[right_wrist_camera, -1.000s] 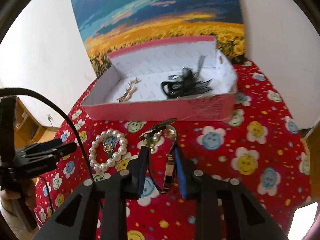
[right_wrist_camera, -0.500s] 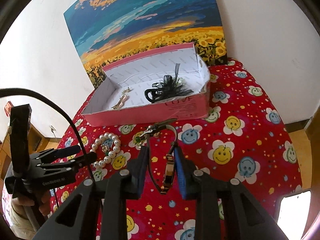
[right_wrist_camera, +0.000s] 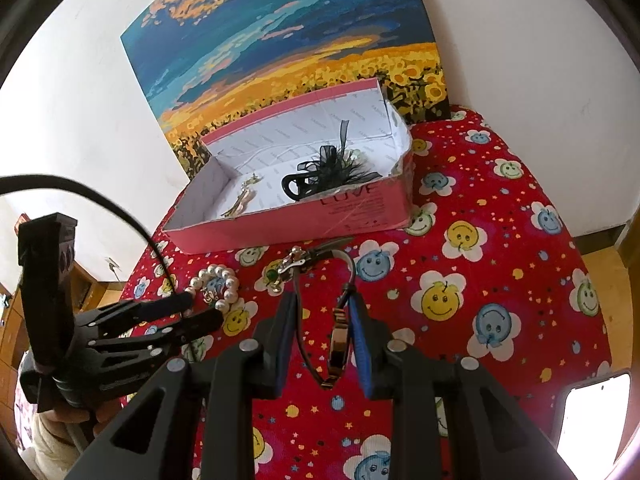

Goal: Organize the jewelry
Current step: 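Grasp the pearl bracelet with the left gripper while the right lifts the watch, then carry the pearl bracelet and watch into the pink box and open both grippers, then withdraw both open grippers out of the pink box, then grasp the small gold earring on the bedspread with the left gripper, then grasp the gold pendant earring with the right gripper while the left holds its earring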

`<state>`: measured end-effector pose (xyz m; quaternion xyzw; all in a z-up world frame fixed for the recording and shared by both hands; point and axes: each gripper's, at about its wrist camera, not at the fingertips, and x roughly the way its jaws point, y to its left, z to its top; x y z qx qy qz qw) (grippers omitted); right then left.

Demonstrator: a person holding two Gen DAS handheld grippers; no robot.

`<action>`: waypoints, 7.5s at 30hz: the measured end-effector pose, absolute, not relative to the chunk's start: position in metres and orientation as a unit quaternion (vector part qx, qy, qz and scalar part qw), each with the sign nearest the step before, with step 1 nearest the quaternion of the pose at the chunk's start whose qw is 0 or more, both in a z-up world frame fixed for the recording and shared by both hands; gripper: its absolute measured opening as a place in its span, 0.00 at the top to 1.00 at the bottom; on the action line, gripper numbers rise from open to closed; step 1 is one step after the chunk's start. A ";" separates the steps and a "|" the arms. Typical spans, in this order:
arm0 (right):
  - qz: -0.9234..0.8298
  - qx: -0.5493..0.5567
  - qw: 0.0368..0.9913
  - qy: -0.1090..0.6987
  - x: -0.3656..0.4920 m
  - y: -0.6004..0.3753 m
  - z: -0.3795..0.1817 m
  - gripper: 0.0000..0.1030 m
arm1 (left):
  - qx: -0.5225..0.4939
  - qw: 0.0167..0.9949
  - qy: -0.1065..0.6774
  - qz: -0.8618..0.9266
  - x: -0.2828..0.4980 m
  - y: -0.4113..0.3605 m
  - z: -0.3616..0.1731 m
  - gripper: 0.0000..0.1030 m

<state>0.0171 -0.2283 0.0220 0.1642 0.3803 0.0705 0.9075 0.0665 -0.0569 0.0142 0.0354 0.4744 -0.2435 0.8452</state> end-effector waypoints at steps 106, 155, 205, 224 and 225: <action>-0.002 0.116 0.918 0.379 0.184 -0.247 0.032 0.58 | -0.008 0.902 0.409 -0.138 0.222 -0.012 0.019 0.88; 0.065 0.173 0.923 0.339 0.007 -0.220 0.043 0.15 | 0.097 0.899 0.426 0.019 0.025 0.111 0.099 0.26; -0.016 0.166 0.907 0.386 -0.002 -0.223 -0.011 0.08 | 0.054 0.881 0.430 -0.191 0.079 -0.041 -0.001 0.88; 0.001 0.140 0.914 0.380 0.031 -0.214 0.007 0.28 | -0.015 0.901 0.414 -0.131 0.086 0.003 0.007 0.88; 0.006 0.136 0.913 0.385 0.036 -0.210 0.006 0.31 | -0.015 0.901 0.414 -0.128 0.086 0.002 0.006 0.88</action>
